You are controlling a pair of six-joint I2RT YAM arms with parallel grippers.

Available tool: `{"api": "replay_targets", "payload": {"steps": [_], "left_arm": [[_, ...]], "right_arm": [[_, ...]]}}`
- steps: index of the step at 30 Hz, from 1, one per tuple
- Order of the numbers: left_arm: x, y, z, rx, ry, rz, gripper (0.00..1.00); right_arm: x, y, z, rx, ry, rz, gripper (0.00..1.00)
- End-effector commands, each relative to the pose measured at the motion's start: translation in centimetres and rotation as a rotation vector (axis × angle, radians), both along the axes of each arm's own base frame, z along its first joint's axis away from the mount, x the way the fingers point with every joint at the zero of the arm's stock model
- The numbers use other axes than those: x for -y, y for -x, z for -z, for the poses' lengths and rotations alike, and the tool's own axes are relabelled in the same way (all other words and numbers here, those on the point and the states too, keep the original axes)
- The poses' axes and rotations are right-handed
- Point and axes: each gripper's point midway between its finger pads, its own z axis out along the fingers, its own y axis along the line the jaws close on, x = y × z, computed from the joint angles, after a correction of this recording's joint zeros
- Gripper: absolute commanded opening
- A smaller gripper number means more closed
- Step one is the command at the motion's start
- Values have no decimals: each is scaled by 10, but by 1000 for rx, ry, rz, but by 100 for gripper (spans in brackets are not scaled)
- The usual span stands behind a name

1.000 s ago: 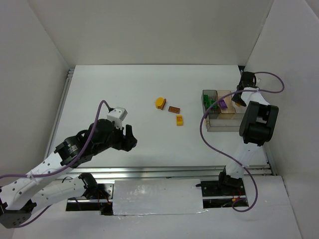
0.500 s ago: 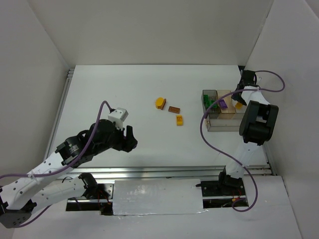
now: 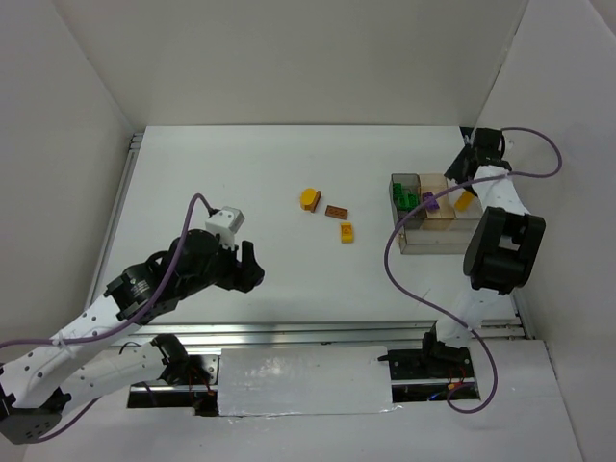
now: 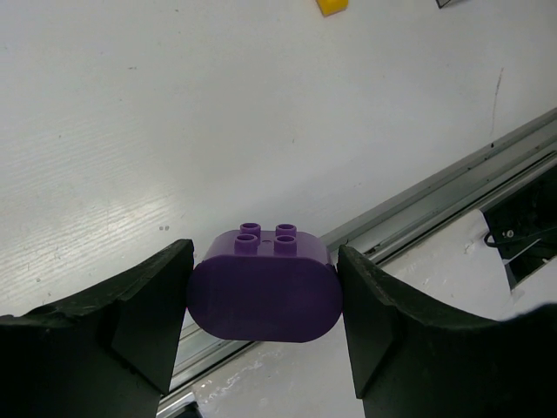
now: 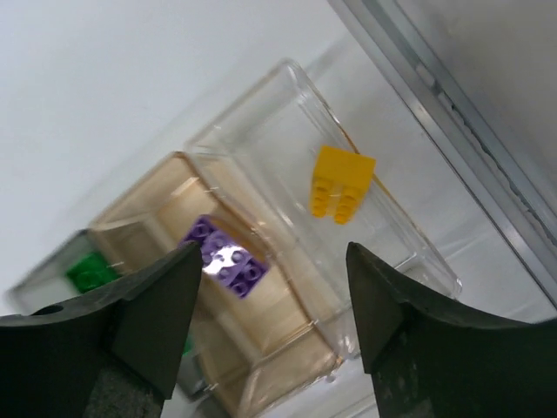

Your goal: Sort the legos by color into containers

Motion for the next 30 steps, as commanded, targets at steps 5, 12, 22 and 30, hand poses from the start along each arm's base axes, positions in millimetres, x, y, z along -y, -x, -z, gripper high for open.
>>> {"api": "replay_targets", "payload": {"steps": [5,12,22,30], "left_arm": [[24,-3,-45,109,191,108,0],[64,18,-134,222,474,322,0],[85,85,-194,381,668,791,0],[83,116,-205,487,731,994,0]], "right_arm": [[-60,20,-107,286,-178,-69,53],[-292,139,-176,492,-562,-974,67],[-388,306,-226,646,-898,-1492,96],[-413,345,-244,588,-1144,-1536,100]]}}
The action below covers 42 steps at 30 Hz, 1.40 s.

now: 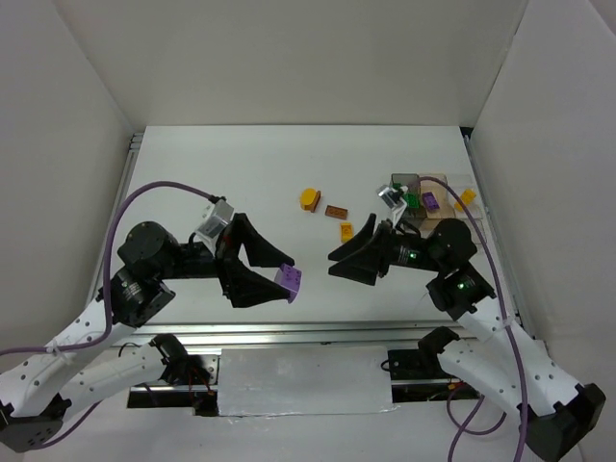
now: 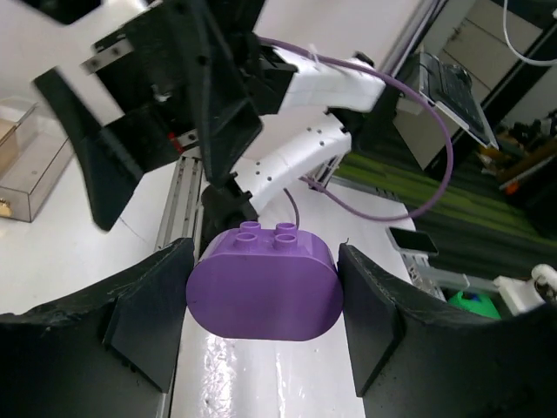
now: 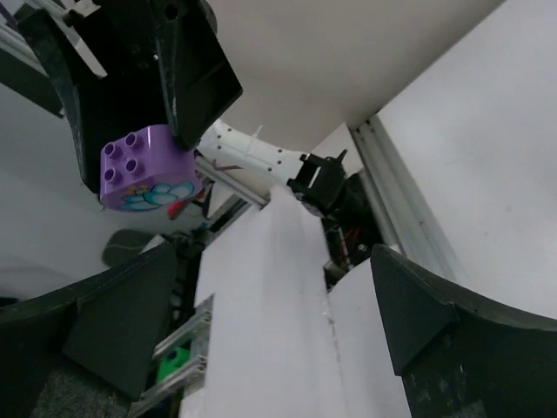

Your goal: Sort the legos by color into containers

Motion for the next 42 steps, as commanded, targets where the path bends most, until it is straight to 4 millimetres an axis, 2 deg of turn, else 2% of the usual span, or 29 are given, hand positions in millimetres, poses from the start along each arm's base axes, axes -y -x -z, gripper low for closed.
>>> {"api": "replay_targets", "payload": {"steps": [1,3,5,6,7,8,9,11,12,15,19,28,30,31,36,37,39,41,42], "left_arm": [[-6,17,-20,147,55,73,0],[-9,5,-22,216,46,-14,0],[-11,-6,-13,256,28,-78,0],[-15,-6,-15,279,48,-105,0],[-17,-10,-17,288,67,-142,0],[-19,-10,-17,311,103,-153,0],[-19,-10,-17,318,116,-157,0],[-16,-12,-16,316,129,-152,0],[-14,-12,-19,322,134,-144,0],[-7,-12,-18,323,118,-103,0],[-6,-9,-17,337,130,-87,0],[-6,-11,-10,351,113,-93,0],[-6,-8,-10,356,120,-77,0],[-6,-7,-10,356,122,-73,0],[-5,-8,-7,363,117,-73,0],[-5,-8,-6,365,117,-71,0],[-5,-6,-5,368,114,-61,0],[-4,-4,-5,373,111,-49,0],[-5,-4,-4,373,109,-46,1]], "right_arm": [[-13,4,-27,-93,-77,-18,99],[-20,11,-29,-166,-78,-3,100],[-24,7,-30,-231,-118,41,100],[-28,19,-44,-258,-189,-11,100],[-31,20,-37,-298,-203,-25,100],[-34,20,-40,-323,-232,-36,100],[-36,28,-49,-343,-282,-76,100],[-42,29,-55,-356,-309,-79,100],[-47,37,-57,-360,-305,-106,100],[-57,42,-67,-363,-313,-135,100],[-68,42,-70,-392,-337,-162,100],[-65,43,-89,-372,-410,-179,97],[-66,44,-91,-369,-419,-188,89],[-66,45,-91,-380,-422,-201,81],[-76,48,-92,-404,-419,-261,67],[-76,49,-93,-406,-421,-270,60],[-78,49,-91,-406,-420,-275,52],[-78,47,-91,-412,-416,-255,22],[-78,45,-90,-407,-409,-245,10]]}}
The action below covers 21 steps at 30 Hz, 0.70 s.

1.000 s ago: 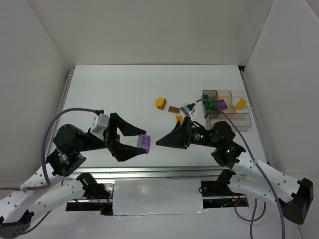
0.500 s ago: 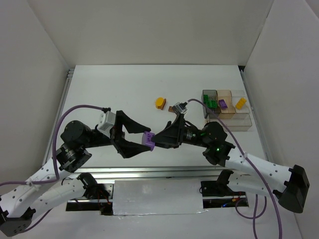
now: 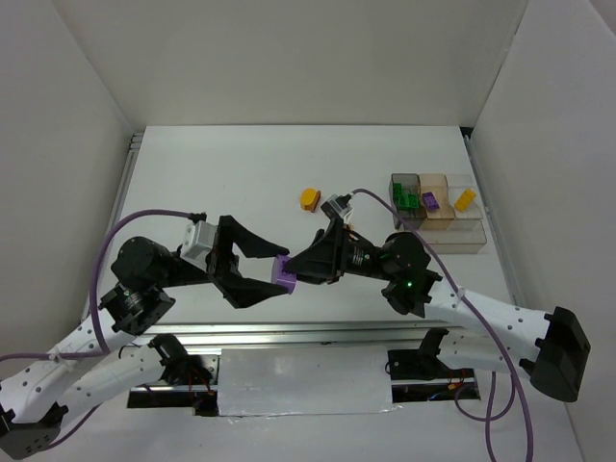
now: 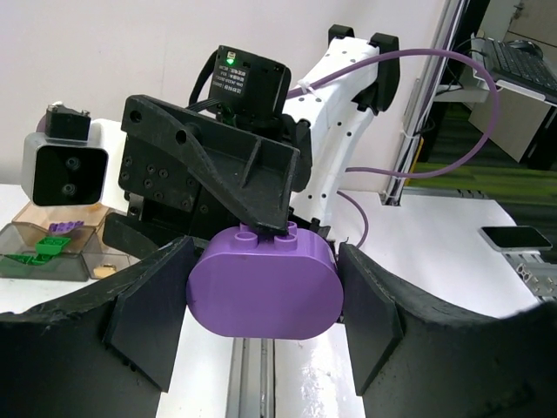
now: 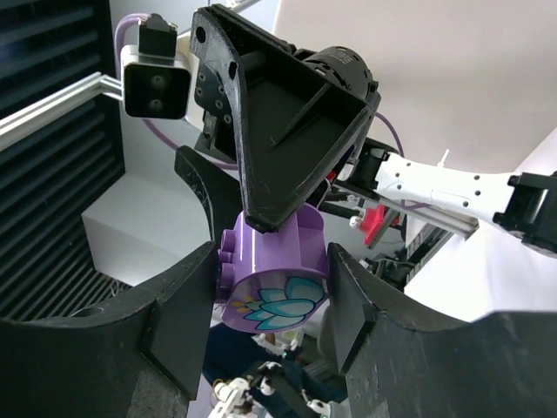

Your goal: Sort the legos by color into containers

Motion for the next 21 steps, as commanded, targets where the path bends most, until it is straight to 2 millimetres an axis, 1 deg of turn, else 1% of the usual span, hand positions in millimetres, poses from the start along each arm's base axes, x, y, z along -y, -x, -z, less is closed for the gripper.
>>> {"api": "replay_targets", "payload": {"steps": [1,2,3,4,5,6,7,8,9,10,11,12,13,14,15,16,17,18,19,20,21], "left_arm": [[0,5,-6,63,15,24,3],[0,5,-4,55,9,20,15],[-1,4,-4,54,10,7,30],[-2,-3,-5,39,16,-33,65],[-3,-8,-6,20,19,-61,90],[-5,-12,-5,-2,11,-92,99],[-6,-17,-5,-20,8,-123,100],[-10,-28,-7,-44,14,-192,100],[-13,-34,-7,-81,-3,-232,99],[-16,-40,-7,-104,-9,-274,99],[-25,-56,-16,-143,14,-380,100],[-31,-64,-17,-170,15,-441,100],[-39,-73,-3,-227,-36,-515,100],[-55,-90,-12,-265,-6,-645,99],[-63,-98,-9,-298,-17,-712,99],[-72,-104,4,-345,-67,-781,99],[-89,-113,-6,-371,-40,-885,100],[-95,-118,-2,-390,-60,-931,99],[-102,-119,9,-416,-108,-974,100],[-108,-119,5,-422,-109,-997,100],[-112,-120,8,-423,-126,-1020,100]], "right_arm": [[8,8,-36,73,-84,2,0],[8,10,-38,77,-77,2,0],[8,10,-37,88,-73,9,0],[9,10,-38,99,-74,15,0],[10,10,-38,101,-69,22,0],[11,9,-37,119,-63,37,0],[12,3,-35,134,-54,65,0],[12,-2,-28,131,-16,86,0],[13,-10,-22,161,9,123,0],[19,-26,-17,171,35,180,0],[23,-37,-3,157,83,210,0],[29,-48,5,158,108,248,0],[39,-67,21,145,143,303,0],[47,-76,26,167,160,343,0],[53,-87,37,161,196,378,0],[61,-101,58,132,271,424,0],[79,-124,69,122,326,520,0],[93,-141,82,167,400,594,0],[108,-160,102,139,515,678,0],[135,-185,115,207,648,803,0],[153,-200,124,207,756,892,0]]}}
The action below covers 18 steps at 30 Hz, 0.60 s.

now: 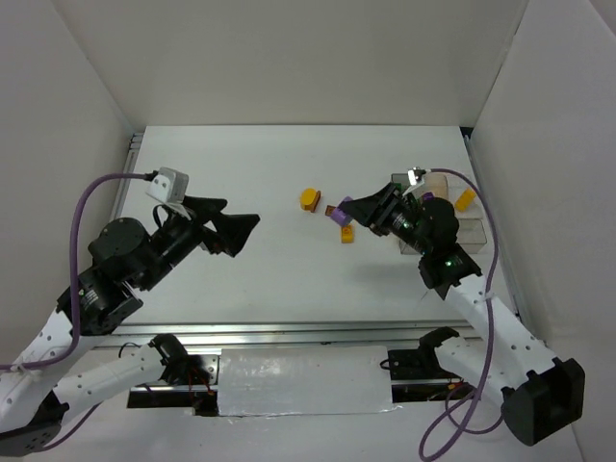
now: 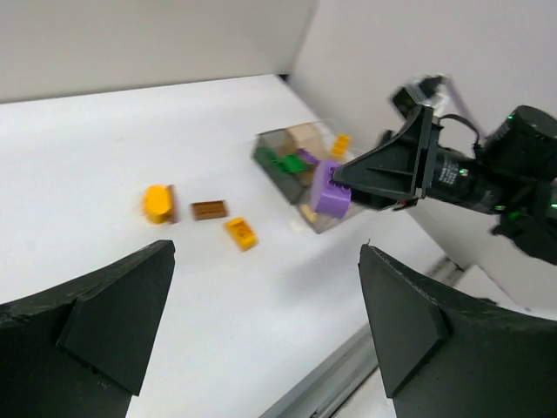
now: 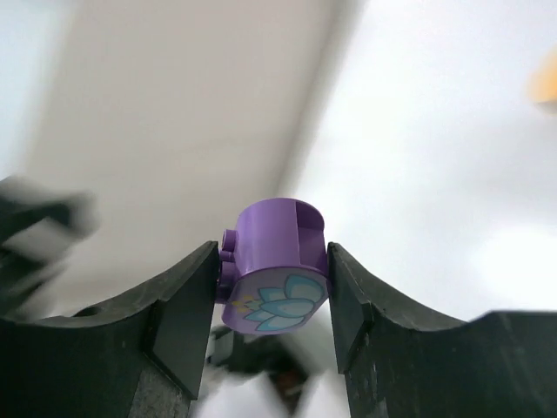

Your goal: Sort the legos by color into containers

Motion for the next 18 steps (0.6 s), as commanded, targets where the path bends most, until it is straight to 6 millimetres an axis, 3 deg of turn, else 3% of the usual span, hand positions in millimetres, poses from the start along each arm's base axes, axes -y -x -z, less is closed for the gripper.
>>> {"api": "replay_targets", "payload": {"steps": [1,2,4,5,6,7,8,9,10,12,13,15,16,18], "left_arm": [[-41,-14,18,-94,-79,-225,99],[-43,-12,28,-107,-116,-224,99],[-46,-10,45,-124,-164,-223,100],[-49,-7,54,-136,-183,-221,100],[-50,-5,60,-146,-193,-218,99],[-51,-2,67,-154,-199,-211,100],[-49,-1,86,-189,-216,-203,100],[-51,3,89,-183,-197,-196,100],[-50,5,95,-190,-192,-184,100],[-55,12,106,-221,-196,-190,99],[-59,11,112,-225,-207,-208,100],[-66,11,113,-221,-202,-238,100],[-70,11,118,-234,-213,-254,100],[-68,11,121,-239,-224,-248,100]], "right_arm": [[69,-48,45,-18,447,333,0],[110,-74,58,-26,620,534,0],[150,-96,65,-93,795,702,0],[195,-105,65,-143,892,899,0],[212,-114,53,-159,918,976,0],[228,-122,82,-279,1027,1002,0],[247,-126,87,-347,1068,1073,0],[266,-139,75,-381,1069,1131,0],[275,-147,107,-482,1153,1108,0],[298,-163,113,-541,1151,1122,0],[302,-171,130,-580,1159,1089,0],[305,-179,138,-595,1139,1051,0],[320,-181,141,-613,1136,1080,0],[328,-183,145,-628,1149,1084,0]]}}
